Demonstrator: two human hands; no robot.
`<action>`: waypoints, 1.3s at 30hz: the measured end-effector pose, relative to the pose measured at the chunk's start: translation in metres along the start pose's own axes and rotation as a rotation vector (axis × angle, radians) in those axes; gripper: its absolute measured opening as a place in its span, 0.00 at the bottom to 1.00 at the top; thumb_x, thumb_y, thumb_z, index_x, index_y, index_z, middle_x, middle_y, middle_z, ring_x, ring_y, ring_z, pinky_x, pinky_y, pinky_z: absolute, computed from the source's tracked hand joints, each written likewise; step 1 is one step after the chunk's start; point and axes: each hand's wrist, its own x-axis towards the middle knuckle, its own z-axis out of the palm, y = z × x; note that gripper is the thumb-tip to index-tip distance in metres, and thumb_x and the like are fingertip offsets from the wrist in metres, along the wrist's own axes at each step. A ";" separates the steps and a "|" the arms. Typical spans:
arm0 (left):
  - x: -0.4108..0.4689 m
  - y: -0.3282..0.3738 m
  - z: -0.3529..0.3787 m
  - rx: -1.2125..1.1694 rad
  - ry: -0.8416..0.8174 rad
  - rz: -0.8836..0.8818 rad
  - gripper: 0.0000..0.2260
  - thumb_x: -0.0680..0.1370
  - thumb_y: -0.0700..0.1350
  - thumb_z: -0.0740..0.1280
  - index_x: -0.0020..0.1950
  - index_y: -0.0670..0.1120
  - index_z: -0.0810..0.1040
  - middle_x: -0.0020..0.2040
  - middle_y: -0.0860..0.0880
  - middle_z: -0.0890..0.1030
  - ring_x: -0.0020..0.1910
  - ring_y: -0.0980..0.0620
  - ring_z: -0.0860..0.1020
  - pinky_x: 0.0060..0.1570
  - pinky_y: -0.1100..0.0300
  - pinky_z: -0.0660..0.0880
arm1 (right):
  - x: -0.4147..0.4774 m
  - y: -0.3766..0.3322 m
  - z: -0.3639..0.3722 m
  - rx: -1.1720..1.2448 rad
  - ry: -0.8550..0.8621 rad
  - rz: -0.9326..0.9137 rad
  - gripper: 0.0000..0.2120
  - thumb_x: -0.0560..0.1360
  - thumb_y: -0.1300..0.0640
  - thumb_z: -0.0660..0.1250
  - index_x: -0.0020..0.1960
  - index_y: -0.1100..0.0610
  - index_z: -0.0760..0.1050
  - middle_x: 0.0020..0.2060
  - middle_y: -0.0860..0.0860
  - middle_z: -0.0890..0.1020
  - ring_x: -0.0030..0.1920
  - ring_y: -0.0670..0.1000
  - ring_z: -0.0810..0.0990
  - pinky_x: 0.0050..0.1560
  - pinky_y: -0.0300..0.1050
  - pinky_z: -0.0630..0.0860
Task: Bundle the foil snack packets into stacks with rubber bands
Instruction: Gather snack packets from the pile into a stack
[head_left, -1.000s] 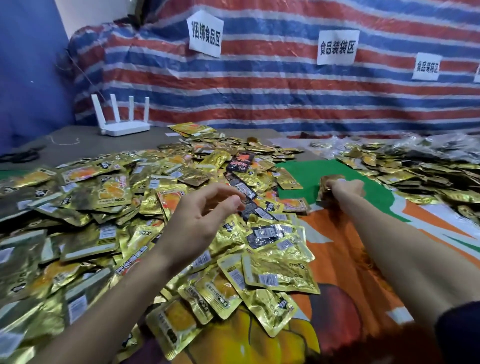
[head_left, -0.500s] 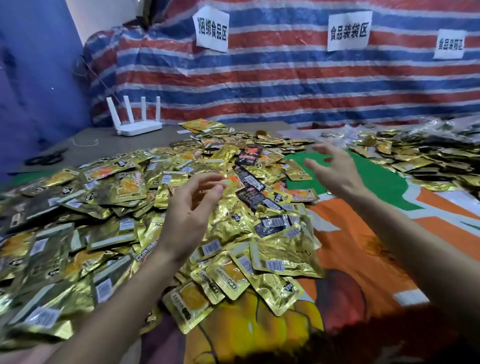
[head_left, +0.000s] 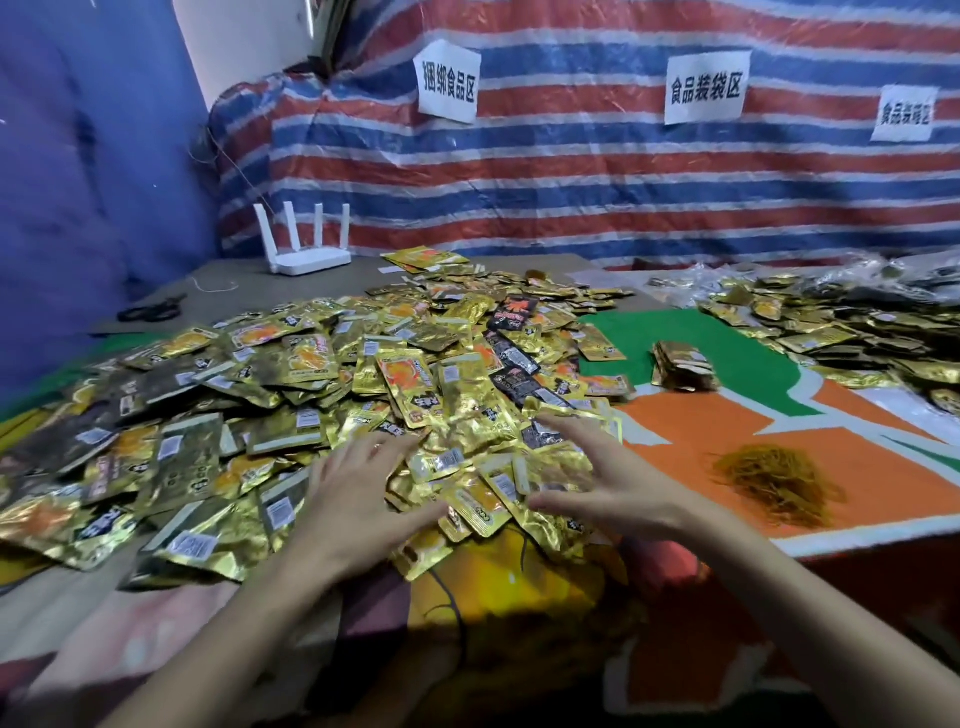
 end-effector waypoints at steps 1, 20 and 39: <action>0.002 -0.007 -0.003 0.026 0.049 -0.071 0.41 0.68 0.76 0.62 0.77 0.62 0.61 0.77 0.53 0.62 0.77 0.49 0.58 0.75 0.45 0.54 | 0.006 -0.002 0.005 -0.016 0.008 0.020 0.48 0.69 0.32 0.70 0.81 0.46 0.54 0.80 0.48 0.59 0.78 0.48 0.59 0.77 0.51 0.59; 0.087 -0.002 -0.028 0.038 -0.152 -0.527 0.43 0.69 0.59 0.77 0.73 0.35 0.67 0.73 0.37 0.68 0.67 0.39 0.72 0.60 0.48 0.77 | 0.180 -0.038 0.034 0.365 0.248 0.538 0.28 0.57 0.54 0.87 0.43 0.63 0.72 0.31 0.54 0.83 0.31 0.50 0.83 0.27 0.41 0.76; 0.107 -0.023 -0.055 -0.759 -0.227 -0.673 0.07 0.74 0.36 0.74 0.39 0.39 0.79 0.29 0.47 0.82 0.25 0.54 0.79 0.29 0.65 0.75 | 0.177 -0.035 0.020 0.698 0.300 0.525 0.06 0.72 0.62 0.70 0.47 0.64 0.77 0.47 0.61 0.81 0.40 0.58 0.80 0.38 0.49 0.78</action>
